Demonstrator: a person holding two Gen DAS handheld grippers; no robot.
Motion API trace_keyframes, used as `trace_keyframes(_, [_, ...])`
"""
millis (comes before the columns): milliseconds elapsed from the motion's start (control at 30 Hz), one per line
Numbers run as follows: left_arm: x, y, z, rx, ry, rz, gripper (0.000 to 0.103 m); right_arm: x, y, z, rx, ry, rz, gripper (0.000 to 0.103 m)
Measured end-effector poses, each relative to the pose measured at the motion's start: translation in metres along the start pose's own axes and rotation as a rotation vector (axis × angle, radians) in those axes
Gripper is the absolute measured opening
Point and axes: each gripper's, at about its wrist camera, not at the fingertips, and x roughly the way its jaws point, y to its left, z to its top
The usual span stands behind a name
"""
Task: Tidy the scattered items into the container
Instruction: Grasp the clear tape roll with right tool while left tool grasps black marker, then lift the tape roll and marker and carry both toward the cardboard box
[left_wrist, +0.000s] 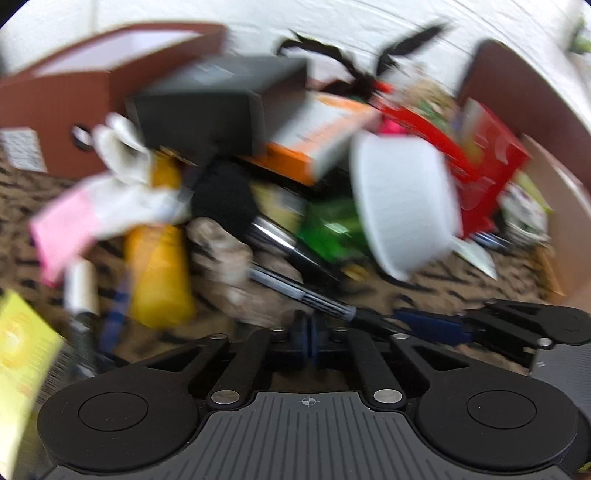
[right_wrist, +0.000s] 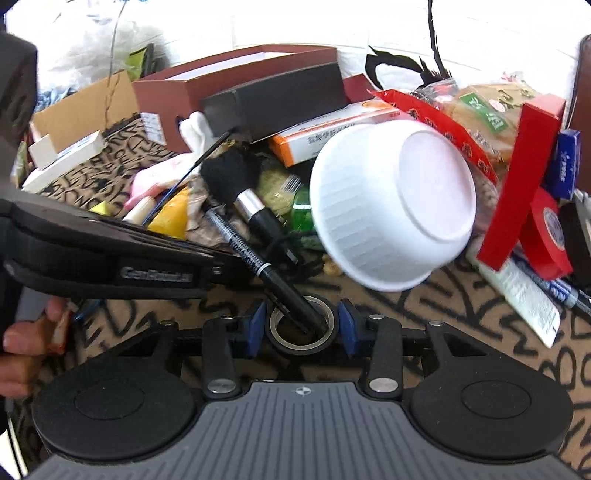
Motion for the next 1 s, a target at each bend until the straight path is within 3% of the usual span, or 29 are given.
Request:
trace_keyframes(233, [-0.003,-0.043,-0.031,0.057,0.066,-0.117,0.000,-0.045,-0.002,-0.043,0.046,0.034,-0.029,0.047])
trace_keyframes(333, [-0.012,-0.055,-0.049,0.071,0.075,-0.130,0.000,-0.065,-0.005,-0.063,0.079,0.041,-0.044,0.047])
trace_keyframes(367, [-0.015,-0.057,-0.052,0.075,0.073,-0.128,0.003,-0.070,-0.005,-0.069,0.084,0.044,-0.052,0.047])
trace_keyframes(400, [-0.017,-0.059,-0.054,0.077,0.067,-0.125,0.013,-0.077,-0.006,-0.075,0.091,0.044,-0.061,0.047])
trace_keyframes(433, [-0.019,-0.060,-0.054,0.078,0.058,-0.118,0.023,-0.081,-0.007,-0.080,0.100,0.043,-0.069,0.047])
trace_keyframes(500, [-0.023,-0.059,-0.052,0.054,0.030,-0.094,0.028,-0.087,-0.010,-0.087,0.122,0.041,-0.078,0.047])
trace_keyframes(567, [-0.028,-0.050,-0.045,-0.011,0.005,-0.082,0.057,-0.089,-0.012,-0.088,0.136,0.038,-0.096,0.050])
trace_keyframes(633, [-0.029,-0.041,-0.036,-0.089,-0.030,-0.039,0.067,-0.089,-0.012,-0.088,0.142,0.036,-0.106,0.056])
trace_keyframes(767, [-0.025,-0.030,-0.018,-0.153,-0.074,0.048,0.073,-0.085,-0.010,-0.084,0.133,0.028,-0.105,0.059])
trace_keyframes(900, [-0.007,-0.021,0.000,-0.261,-0.060,0.092,0.075,-0.077,-0.010,-0.082,0.137,0.035,-0.103,0.063])
trace_keyframes(1000, [0.005,-0.021,0.009,-0.261,-0.052,0.147,0.075,-0.074,-0.010,-0.081,0.136,0.034,-0.101,0.065])
